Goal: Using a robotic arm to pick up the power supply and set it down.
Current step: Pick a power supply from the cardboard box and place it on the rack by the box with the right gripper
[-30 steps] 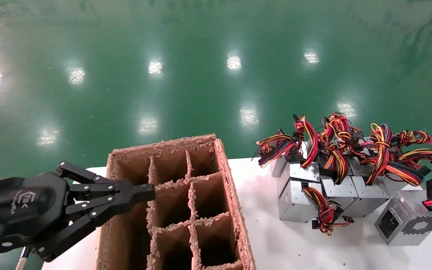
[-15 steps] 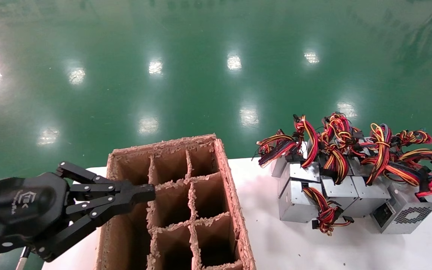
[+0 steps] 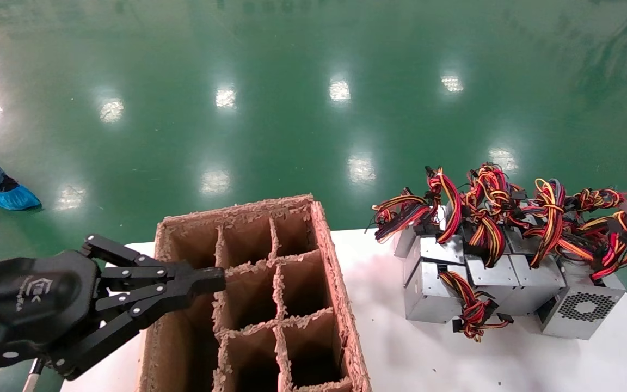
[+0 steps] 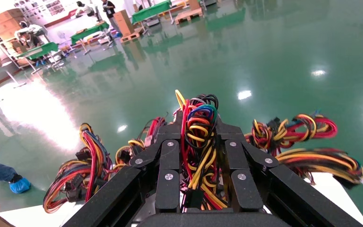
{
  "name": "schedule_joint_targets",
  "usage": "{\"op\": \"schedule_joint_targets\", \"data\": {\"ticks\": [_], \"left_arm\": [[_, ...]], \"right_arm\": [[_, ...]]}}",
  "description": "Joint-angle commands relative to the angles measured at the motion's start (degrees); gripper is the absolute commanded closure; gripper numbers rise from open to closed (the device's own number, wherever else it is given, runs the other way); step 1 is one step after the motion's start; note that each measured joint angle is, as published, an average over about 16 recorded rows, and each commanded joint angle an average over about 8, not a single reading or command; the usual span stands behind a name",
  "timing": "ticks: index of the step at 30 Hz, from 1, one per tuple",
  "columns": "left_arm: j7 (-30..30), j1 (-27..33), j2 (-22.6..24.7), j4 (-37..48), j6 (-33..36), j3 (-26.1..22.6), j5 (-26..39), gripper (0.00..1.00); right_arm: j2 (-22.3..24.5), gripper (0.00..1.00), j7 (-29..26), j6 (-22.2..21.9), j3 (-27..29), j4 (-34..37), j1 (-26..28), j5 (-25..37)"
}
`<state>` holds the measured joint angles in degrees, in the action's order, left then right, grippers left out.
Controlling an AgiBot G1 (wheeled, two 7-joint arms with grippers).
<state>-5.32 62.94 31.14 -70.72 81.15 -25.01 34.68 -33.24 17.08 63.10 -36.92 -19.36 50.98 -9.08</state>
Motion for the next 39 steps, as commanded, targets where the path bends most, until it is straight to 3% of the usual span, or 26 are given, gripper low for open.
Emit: {"op": "schedule_joint_targets", "data": {"ticks": [1, 18, 20, 25, 27, 39], "left_arm": [[0.00, 0.00, 0.00, 0.00, 0.00, 0.00, 0.00, 1.00], [0.00, 0.00, 0.00, 0.00, 0.00, 0.00, 0.00, 1.00], [0.00, 0.00, 0.00, 0.00, 0.00, 0.00, 0.00, 1.00], [0.00, 0.00, 0.00, 0.00, 0.00, 0.00, 0.00, 1.00], [0.00, 0.00, 0.00, 0.00, 0.00, 0.00, 0.00, 1.00], [0.00, 0.00, 0.00, 0.00, 0.00, 0.00, 0.00, 1.00]], "right_arm": [[-0.45, 1.00, -0.33, 0.66, -0.42, 1.38, 1.40, 0.79], [-2.66, 0.98, -1.61, 6.64, -2.48, 10.50, 4.44, 3.96], [-2.66, 0.81, -1.83, 7.13, -2.60, 11.21, 4.59, 4.14], [-2.70, 0.19, -2.41, 8.20, -2.82, 12.74, 4.72, 4.43], [-2.74, 0.02, -2.59, 8.61, -2.87, 13.23, 4.71, 4.48], [-2.34, 0.00, -3.42, 10.50, -3.37, 14.57, 5.28, 5.21]]}}
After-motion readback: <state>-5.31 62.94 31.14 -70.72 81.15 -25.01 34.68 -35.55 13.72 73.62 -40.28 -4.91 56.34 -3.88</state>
